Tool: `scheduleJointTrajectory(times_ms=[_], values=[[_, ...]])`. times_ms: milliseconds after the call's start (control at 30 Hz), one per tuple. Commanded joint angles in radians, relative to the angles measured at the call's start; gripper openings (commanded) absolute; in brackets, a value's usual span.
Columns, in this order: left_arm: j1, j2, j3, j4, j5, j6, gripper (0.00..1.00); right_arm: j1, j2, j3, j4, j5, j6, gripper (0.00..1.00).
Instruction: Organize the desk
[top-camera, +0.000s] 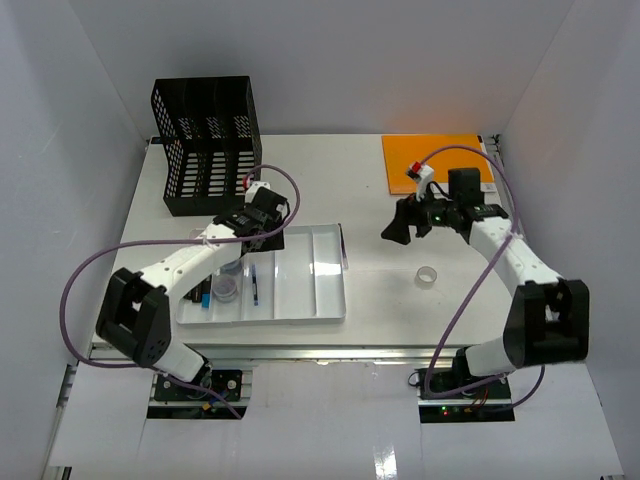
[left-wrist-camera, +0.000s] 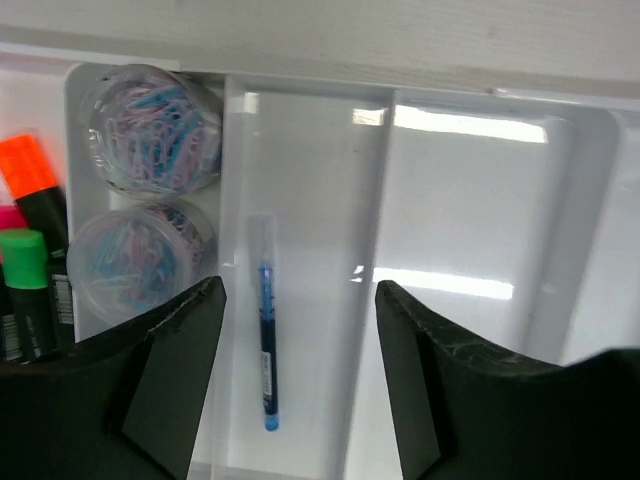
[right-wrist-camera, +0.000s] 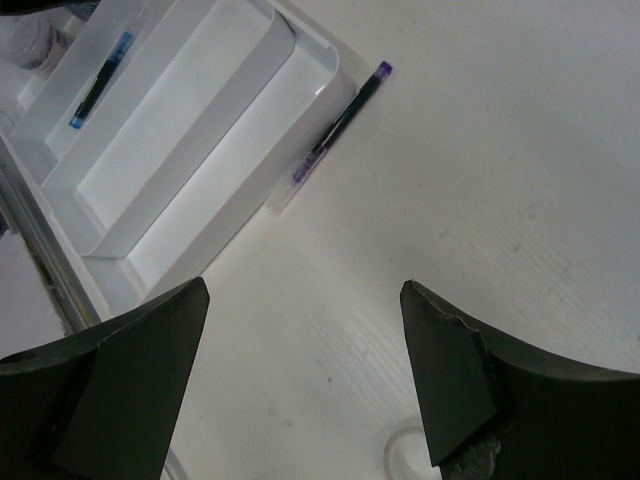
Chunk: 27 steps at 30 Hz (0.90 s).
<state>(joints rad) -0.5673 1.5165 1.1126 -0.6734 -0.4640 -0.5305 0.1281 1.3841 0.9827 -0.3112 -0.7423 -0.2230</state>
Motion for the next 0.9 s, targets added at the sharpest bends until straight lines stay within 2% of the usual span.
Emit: scheduleJointTrajectory(times_ms=[0,67,100,267,400,567,767,867], values=[[-0.001,-0.214,-0.075,0.124,0.310,0.171,0.86,0.107,0.224,0.253,-0.143,0.186,0.039,0.84],[0.000,-0.324,-0.196,0.235,0.518,0.223,0.96,0.158,0.356,0.338,-0.193,0.214,0.072,0.84],[-0.002,-0.370,-0.227,0.263,0.551,0.238,0.98,0.173,0.383,0.361,-0.196,0.229,0.080,0.84],[0.000,-0.707,-0.423,0.386,0.648,0.250,0.98,0.286,0.538,0.473,-0.204,0.343,0.117,0.84],[0.001,-0.870,-0.504,0.402,0.662,0.257,0.98,0.320,0.603,0.503,-0.206,0.419,0.141,0.83],[0.000,-0.929,-0.522,0.419,0.663,0.260,0.98,0.343,0.618,0.486,-0.202,0.423,0.142,0.75],[0.001,-0.939,-0.522,0.423,0.666,0.258,0.98,0.384,0.603,0.451,-0.182,0.422,0.163,0.74],[0.001,-0.947,-0.522,0.426,0.667,0.256,0.98,0.401,0.587,0.409,-0.152,0.471,0.186,0.74]])
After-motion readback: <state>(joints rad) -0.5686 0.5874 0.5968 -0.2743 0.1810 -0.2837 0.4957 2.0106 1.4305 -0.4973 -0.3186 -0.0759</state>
